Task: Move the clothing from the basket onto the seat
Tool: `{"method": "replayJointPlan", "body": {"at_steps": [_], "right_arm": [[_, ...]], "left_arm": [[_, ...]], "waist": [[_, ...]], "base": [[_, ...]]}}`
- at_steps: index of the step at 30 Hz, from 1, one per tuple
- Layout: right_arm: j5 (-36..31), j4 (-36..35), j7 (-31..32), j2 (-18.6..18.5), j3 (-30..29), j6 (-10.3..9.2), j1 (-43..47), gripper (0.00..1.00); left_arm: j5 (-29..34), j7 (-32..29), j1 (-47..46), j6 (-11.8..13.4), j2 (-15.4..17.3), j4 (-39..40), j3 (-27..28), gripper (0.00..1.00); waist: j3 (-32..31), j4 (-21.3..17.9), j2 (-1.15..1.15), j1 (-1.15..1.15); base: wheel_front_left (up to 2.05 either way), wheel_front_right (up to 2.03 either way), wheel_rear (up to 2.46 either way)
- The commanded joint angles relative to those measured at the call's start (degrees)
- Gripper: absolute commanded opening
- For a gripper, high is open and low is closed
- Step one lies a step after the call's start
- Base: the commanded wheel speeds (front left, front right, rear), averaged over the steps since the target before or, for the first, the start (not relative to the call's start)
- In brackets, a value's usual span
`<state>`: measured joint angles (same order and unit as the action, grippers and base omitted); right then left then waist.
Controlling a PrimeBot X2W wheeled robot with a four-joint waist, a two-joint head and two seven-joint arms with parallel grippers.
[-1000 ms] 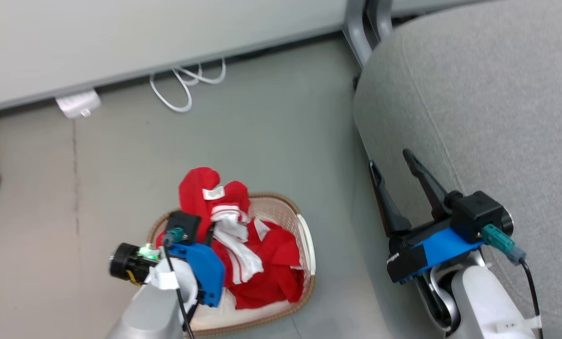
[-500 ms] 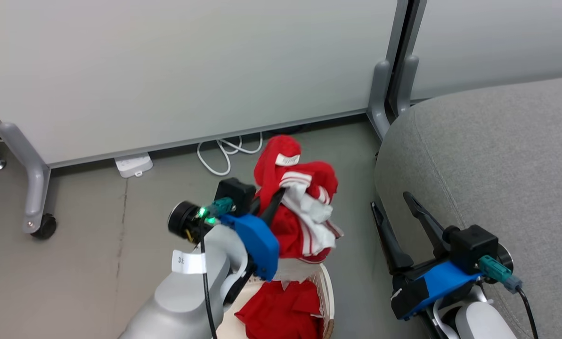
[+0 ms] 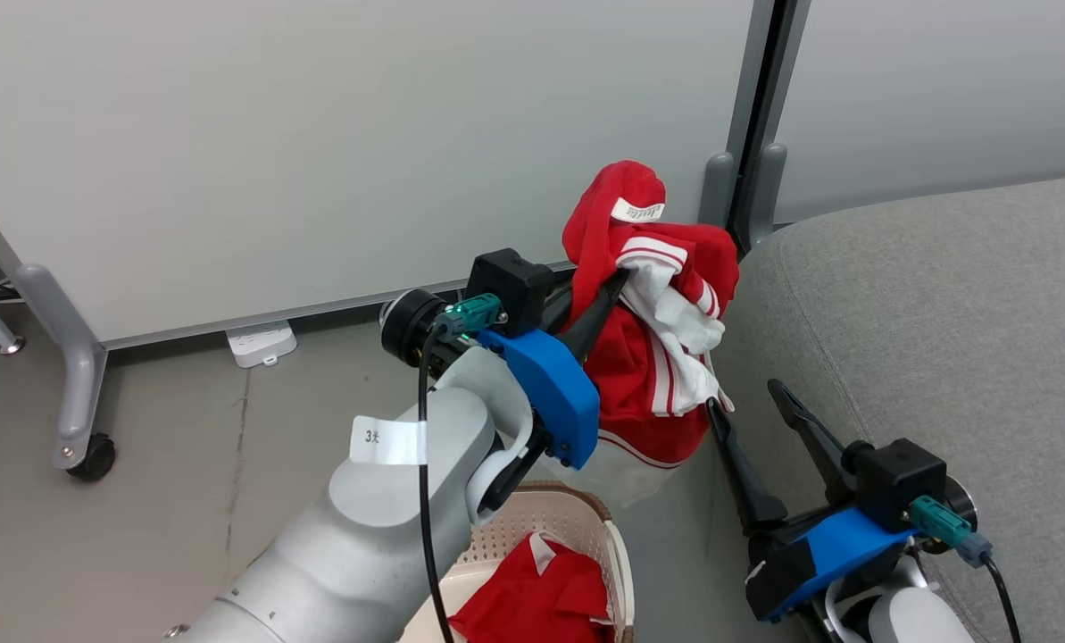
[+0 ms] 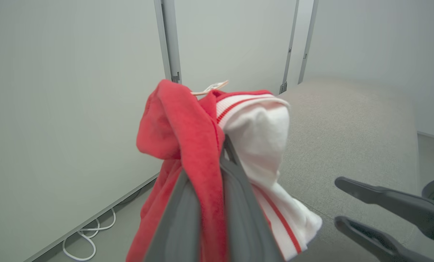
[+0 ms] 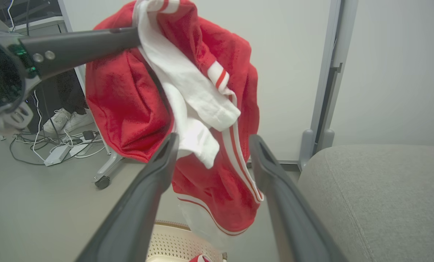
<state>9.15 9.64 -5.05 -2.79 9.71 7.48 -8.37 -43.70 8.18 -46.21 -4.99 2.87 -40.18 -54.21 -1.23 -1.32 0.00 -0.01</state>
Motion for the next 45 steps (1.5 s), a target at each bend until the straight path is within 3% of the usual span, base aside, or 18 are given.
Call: {"method": "replayJointPlan", "body": {"at_steps": [1, 16, 34, 35, 36, 37, 45], "right_arm": [[-0.4, -0.3, 0.2, -0.2, -0.1, 0.03, 1.0, 1.00], [-0.7, 1.5, 2.3, -0.2, 0.7, 0.03, -0.1, 1.00], [3.2, 19.8, 1.8, -0.2, 6.0, 0.03, -15.1, 1.00], [3.5, 20.6, 1.6, -0.2, 6.3, 0.03, -15.8, 0.43], [3.5, 20.6, 1.6, -0.2, 6.3, 0.03, -15.8, 0.43], [3.7, 21.9, 1.1, -0.2, 6.9, 0.03, -17.0, 0.00], [4.3, 25.2, -0.9, -0.2, 8.1, 0.03, -18.8, 0.00]], "left_arm": [[-1.1, 0.6, -1.2, 0.7, 0.0, 0.4, -1.1, 0.00], [-7.9, 2.7, -4.0, 2.8, 0.0, -0.4, -9.0, 0.00], [-13.7, 4.7, -6.6, 4.1, 0.0, 0.8, -16.0, 0.00], [-13.8, 4.8, -6.8, 4.1, 0.0, 0.8, -16.2, 0.00], [-13.8, 4.8, -6.8, 4.1, 0.0, 0.8, -16.2, 0.00], [-14.1, 5.1, -7.0, 4.1, 0.0, 0.6, -16.5, 0.00], [-15.1, 5.6, -6.9, 4.2, 0.0, -0.1, -17.6, 0.00]], "waist": [[-0.2, 0.1, 0.00, 0.01], [0.6, 1.0, 0.00, 0.01], [1.9, 2.9, 0.00, 0.01], [1.9, 2.9, 0.00, 0.01], [1.9, 2.9, 0.00, 0.01], [1.8, 3.0, 0.00, 0.01], [1.3, 2.8, 0.00, 0.01]], "base": [[0.00, 0.00, 0.00], [0.00, 0.00, 0.00], [0.00, 0.00, 0.00], [0.00, 0.00, 0.00], [0.00, 0.00, 0.00], [0.00, 0.00, 0.00], [0.00, 0.00, 0.00]]}}
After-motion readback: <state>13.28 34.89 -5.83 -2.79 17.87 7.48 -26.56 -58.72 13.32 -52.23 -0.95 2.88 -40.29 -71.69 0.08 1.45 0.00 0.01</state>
